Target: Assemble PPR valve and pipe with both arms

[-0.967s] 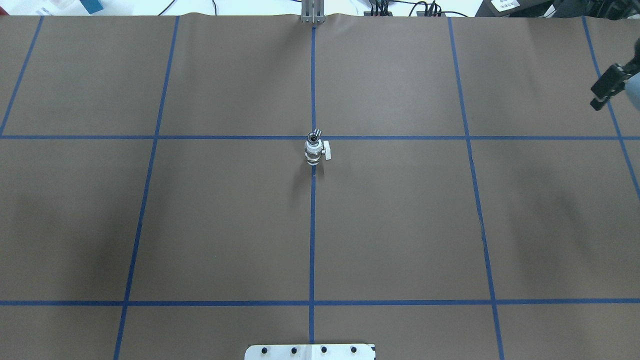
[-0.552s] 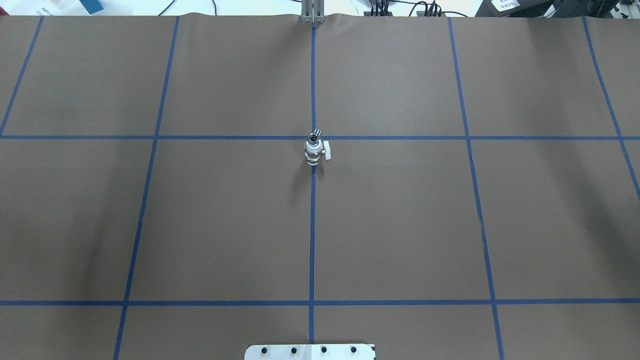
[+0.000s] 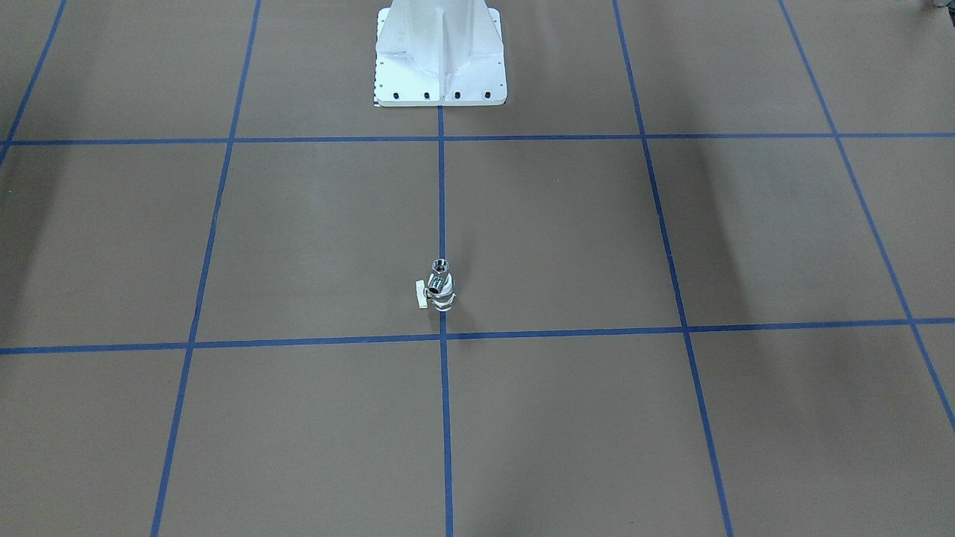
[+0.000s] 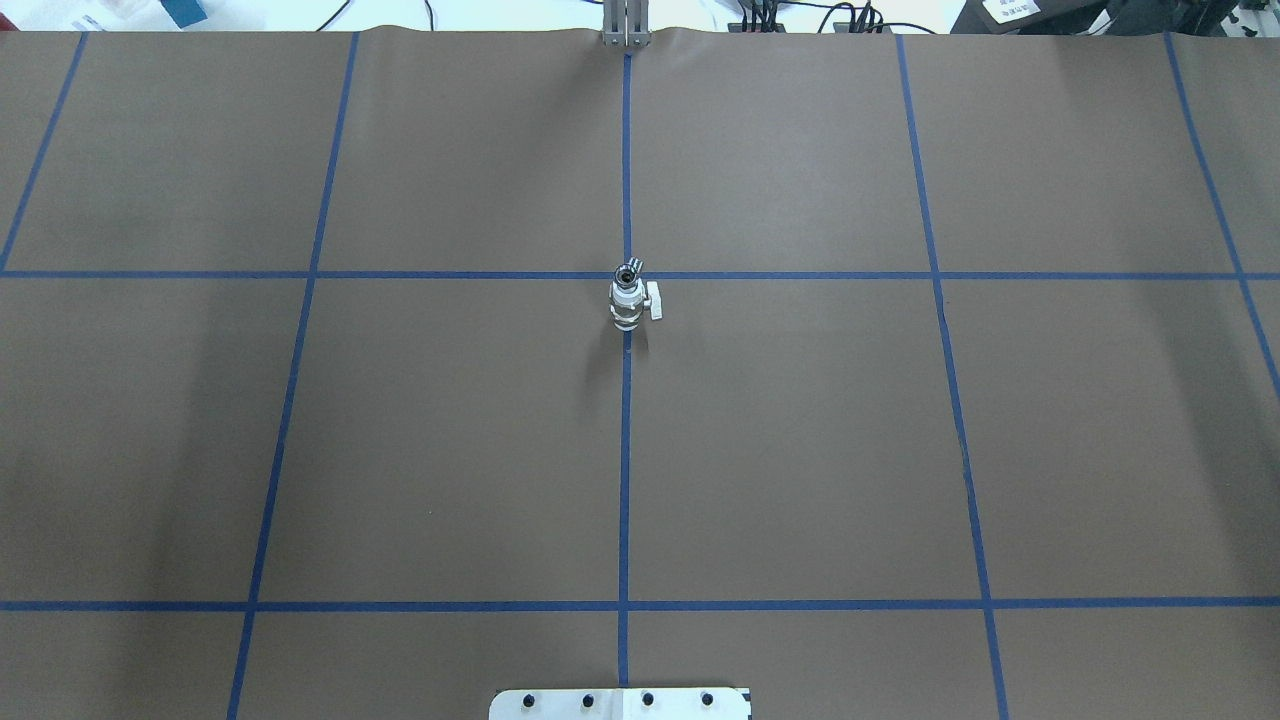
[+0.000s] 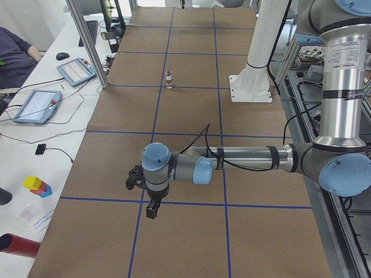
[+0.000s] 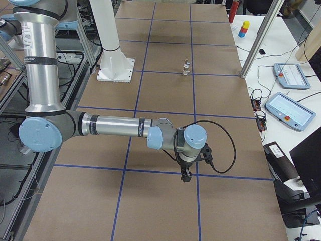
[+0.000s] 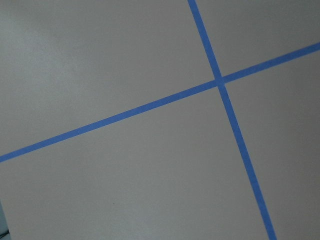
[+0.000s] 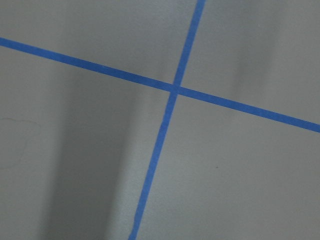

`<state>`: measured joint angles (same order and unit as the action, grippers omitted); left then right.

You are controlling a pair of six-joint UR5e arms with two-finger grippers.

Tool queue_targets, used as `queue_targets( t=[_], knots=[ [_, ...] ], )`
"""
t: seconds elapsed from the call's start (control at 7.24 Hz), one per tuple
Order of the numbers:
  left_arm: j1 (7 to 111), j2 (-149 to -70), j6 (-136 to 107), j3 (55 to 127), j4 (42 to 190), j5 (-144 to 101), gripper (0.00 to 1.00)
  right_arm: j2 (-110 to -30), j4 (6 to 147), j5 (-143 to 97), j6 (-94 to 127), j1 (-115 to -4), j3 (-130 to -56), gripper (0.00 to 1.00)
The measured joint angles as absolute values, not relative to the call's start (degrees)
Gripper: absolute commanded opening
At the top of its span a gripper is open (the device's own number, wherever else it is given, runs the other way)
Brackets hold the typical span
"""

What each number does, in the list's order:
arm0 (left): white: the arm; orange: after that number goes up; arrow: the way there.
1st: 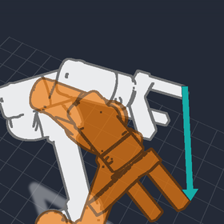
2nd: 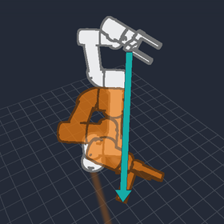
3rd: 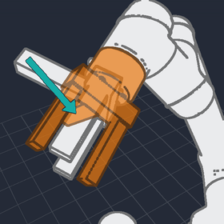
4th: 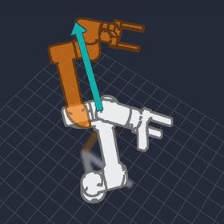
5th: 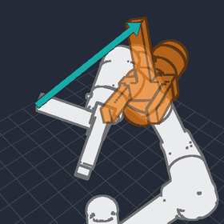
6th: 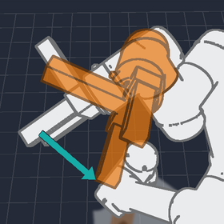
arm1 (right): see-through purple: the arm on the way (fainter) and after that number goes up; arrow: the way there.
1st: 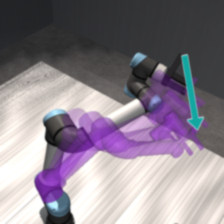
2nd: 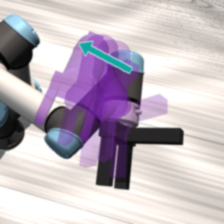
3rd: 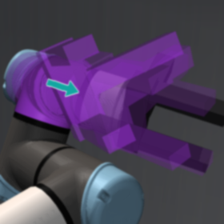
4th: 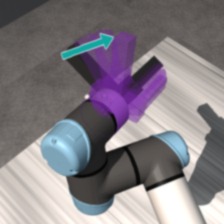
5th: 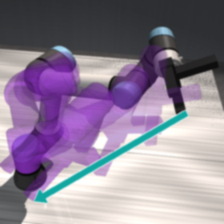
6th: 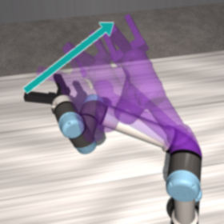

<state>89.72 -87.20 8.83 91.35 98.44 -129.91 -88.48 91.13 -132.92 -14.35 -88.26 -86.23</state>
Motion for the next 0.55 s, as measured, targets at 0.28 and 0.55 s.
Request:
queue_targets(
  t=[0.28, 0.55],
  knots=[
    [89.74, -86.81, 5.73, 92.76, 98.51, -130.86, 1.0, -86.57, 90.87, -132.75, -13.31, -88.48, -84.89, 0.99],
    [89.74, -85.77, 5.32, 94.56, 98.51, -130.93, 1.0, -86.01, 91.36, -132.68, -10.82, -88.88, -86.95, 0.99]
  ],
)
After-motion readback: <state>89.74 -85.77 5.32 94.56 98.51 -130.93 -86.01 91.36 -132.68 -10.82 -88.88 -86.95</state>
